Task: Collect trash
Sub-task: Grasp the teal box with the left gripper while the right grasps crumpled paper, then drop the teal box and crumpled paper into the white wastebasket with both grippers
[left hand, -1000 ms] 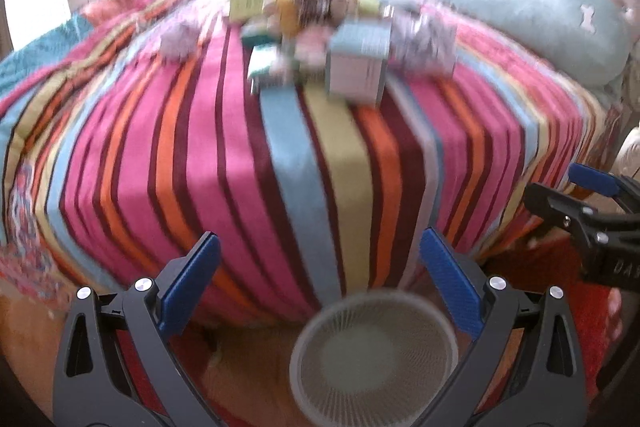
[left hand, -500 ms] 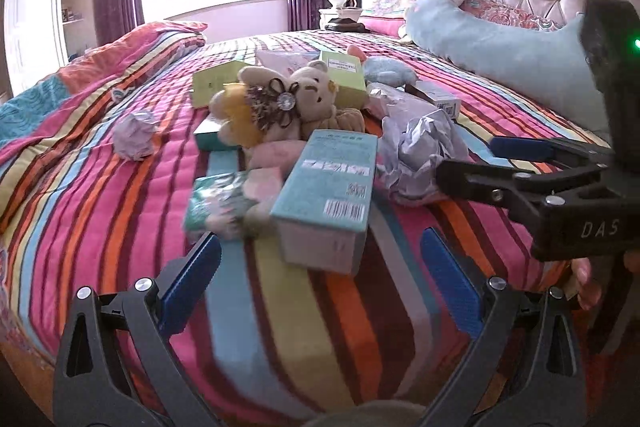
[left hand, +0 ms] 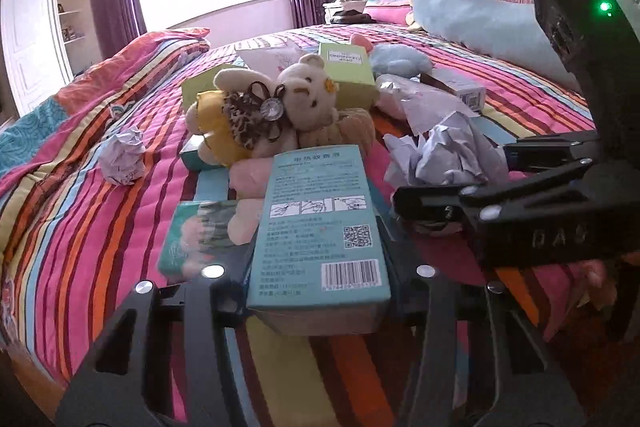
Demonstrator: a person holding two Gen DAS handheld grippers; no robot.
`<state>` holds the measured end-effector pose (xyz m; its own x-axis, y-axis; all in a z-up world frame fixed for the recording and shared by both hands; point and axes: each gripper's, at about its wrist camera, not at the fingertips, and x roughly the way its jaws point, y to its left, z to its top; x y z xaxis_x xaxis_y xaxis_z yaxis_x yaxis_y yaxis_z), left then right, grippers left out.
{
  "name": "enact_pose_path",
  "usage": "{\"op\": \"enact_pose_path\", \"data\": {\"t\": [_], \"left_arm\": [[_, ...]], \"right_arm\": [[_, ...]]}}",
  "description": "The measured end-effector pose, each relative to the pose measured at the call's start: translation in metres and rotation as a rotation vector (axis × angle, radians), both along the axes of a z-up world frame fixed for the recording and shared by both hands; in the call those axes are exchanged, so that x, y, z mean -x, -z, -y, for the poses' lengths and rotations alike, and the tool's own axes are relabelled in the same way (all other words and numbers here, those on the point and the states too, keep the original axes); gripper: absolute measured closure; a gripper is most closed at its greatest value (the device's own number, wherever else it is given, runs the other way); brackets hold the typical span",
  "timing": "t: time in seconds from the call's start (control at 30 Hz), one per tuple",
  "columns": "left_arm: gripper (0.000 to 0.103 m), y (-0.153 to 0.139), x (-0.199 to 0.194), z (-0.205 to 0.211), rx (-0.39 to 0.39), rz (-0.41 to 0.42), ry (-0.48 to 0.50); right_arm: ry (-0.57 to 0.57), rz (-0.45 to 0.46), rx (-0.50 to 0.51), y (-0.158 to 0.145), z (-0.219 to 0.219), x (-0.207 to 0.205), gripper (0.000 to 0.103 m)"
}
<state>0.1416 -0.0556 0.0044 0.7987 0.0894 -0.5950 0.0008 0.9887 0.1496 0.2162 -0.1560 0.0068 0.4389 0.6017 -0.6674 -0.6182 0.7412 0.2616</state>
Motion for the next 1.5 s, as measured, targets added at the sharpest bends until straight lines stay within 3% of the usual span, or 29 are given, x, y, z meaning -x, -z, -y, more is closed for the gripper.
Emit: {"op": "enact_pose_path", "data": {"t": [0.3, 0.43, 0.53, 0.6, 0.73, 0.9, 0.93, 1.03, 1.1, 1.2, 1.33, 1.43, 1.5], "left_arm": [[0.055, -0.02, 0.019, -0.01, 0.094, 0.065, 0.01], [0.055, -0.047, 0.058, -0.017, 0.176, 0.113, 0.1], [0.055, -0.053, 0.097, -0.024, 0.226, 0.097, 0.179], [0.055, -0.045, 0.122, -0.029, 0.25, 0.048, 0.217], [0.055, 0.01, 0.165, -0.035, 0.247, -0.157, 0.241], [0.055, 0.098, 0.174, -0.036, 0.328, -0.457, 0.251], [0.055, 0.123, 0.168, -0.035, 0.339, -0.559, 0.246], [0.055, 0.173, 0.158, -0.029, 0.281, -0.711, 0.234], [0.054, 0.198, 0.156, -0.026, 0.249, -0.765, 0.209], [0.054, 0.22, 0.161, -0.026, 0.266, -0.823, 0.208], [0.054, 0.226, 0.162, -0.018, 0.261, -0.855, 0.227], [0.051, 0.23, 0.159, -0.018, 0.283, -0.881, 0.215], [0.023, 0.239, 0.16, -0.022, 0.278, -0.887, 0.198]], "right_arm": [[0.142, 0.016, -0.139, -0.028, 0.051, 0.023, 0.043], [0.149, 0.05, -0.172, -0.043, 0.063, 0.054, 0.043], [0.124, 0.062, -0.193, -0.045, 0.071, 0.101, 0.043], [0.12, 0.045, -0.203, -0.042, 0.074, 0.128, 0.043], [0.117, -0.071, -0.213, -0.011, 0.071, 0.182, 0.043], [0.12, -0.319, -0.101, 0.08, 0.045, 0.208, 0.043], [0.124, -0.356, -0.073, 0.097, 0.04, 0.208, 0.043], [0.123, -0.488, 0.003, 0.147, 0.027, 0.203, 0.043], [0.116, -0.547, 0.058, 0.172, 0.018, 0.201, 0.043], [0.101, -0.592, 0.11, 0.192, 0.008, 0.199, 0.042], [0.074, -0.613, 0.151, 0.206, -0.005, 0.198, 0.042], [0.068, -0.612, 0.186, 0.213, -0.018, 0.198, 0.033], [0.077, -0.616, 0.195, 0.216, -0.019, 0.2, 0.027]]}}
